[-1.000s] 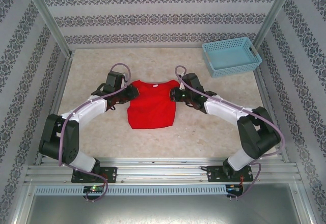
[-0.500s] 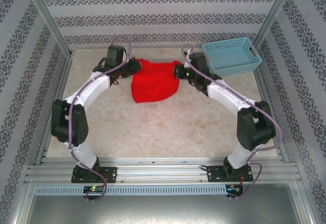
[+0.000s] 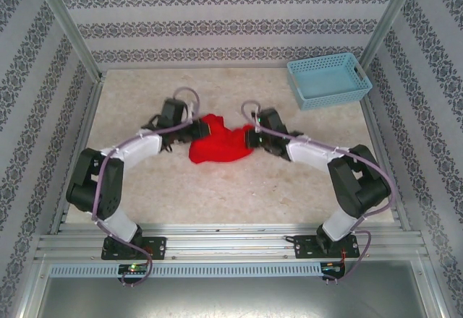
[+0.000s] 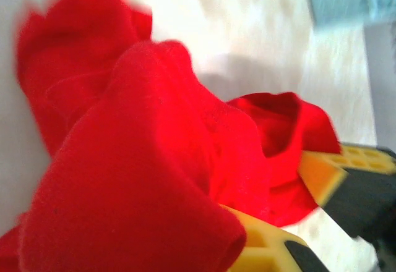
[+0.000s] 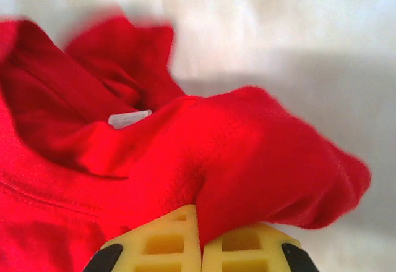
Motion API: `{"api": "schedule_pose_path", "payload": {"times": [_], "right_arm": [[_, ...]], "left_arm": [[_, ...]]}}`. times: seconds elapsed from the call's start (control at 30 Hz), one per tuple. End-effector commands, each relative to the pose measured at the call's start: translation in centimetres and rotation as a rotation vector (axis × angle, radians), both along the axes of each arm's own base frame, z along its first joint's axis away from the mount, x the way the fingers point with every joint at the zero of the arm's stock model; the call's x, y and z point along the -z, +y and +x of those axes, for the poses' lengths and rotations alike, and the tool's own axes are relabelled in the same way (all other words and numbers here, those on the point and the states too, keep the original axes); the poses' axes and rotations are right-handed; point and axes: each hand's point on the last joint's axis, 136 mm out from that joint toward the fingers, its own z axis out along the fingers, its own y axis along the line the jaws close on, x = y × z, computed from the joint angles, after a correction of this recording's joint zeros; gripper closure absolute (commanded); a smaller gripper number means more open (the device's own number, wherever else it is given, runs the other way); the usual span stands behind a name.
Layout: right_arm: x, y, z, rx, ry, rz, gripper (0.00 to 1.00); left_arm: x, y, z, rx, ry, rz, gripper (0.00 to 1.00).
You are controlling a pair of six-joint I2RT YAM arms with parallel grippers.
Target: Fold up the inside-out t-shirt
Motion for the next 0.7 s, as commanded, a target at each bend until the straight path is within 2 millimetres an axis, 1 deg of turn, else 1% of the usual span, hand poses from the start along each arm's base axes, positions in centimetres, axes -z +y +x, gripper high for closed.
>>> {"api": "schedule_pose_path", "payload": {"times": [0.0,0.07,0.13,0.23,0.33,0.4,0.5,0.53,0.6,0.67], "right_arm": [[-1.5,-0.5,-1.9,0.036,-0.056,0.036,1.0],[-2.0,-0.2,-3.6,0.015,-0.066,0.045,1.0],[-2.7,0.0,-4.8,0.001,-0.081,0.046,1.0],[-3.4,0.2,-5.5,0.001,-0.074,0.063,1.0],[-3.7,0.0,-5.0,0.017,-0.089,0.044,1.0],[-3.6,0.0,-4.5,0.021,-0.092,0.023,1.0],[-2.5,0.4,-3.9,0.01,-0.06,-0.013,1.0],[-1.7,0.5,-3.9,0.006,-0.035,-0.027,1.0],[-0.4,0.4,-3.7,0.015,0.008,-0.056,1.0],[-0.1,0.9,-3.5,0.007,0.015,-0.057,1.0]], "left_arm": [[-1.2,-0.8,-2.1,0.033,-0.079,-0.083,1.0],[-0.8,0.0,-3.9,0.011,-0.068,-0.089,1.0],[-1.4,0.3,-5.1,0.008,-0.089,-0.106,1.0],[-1.0,1.1,-6.4,-0.021,-0.073,-0.091,1.0],[0.6,2.8,-6.7,-0.086,-0.055,-0.015,1.0],[1.7,4.0,-6.7,-0.129,-0.027,0.047,1.0],[2.4,4.5,-6.4,-0.158,0.001,0.059,1.0],[2.6,4.9,-6.3,-0.179,0.011,0.064,1.0],[3.1,6.2,-6.3,-0.238,0.029,0.086,1.0],[4.0,7.9,-6.5,-0.299,0.057,0.119,1.0]]}}
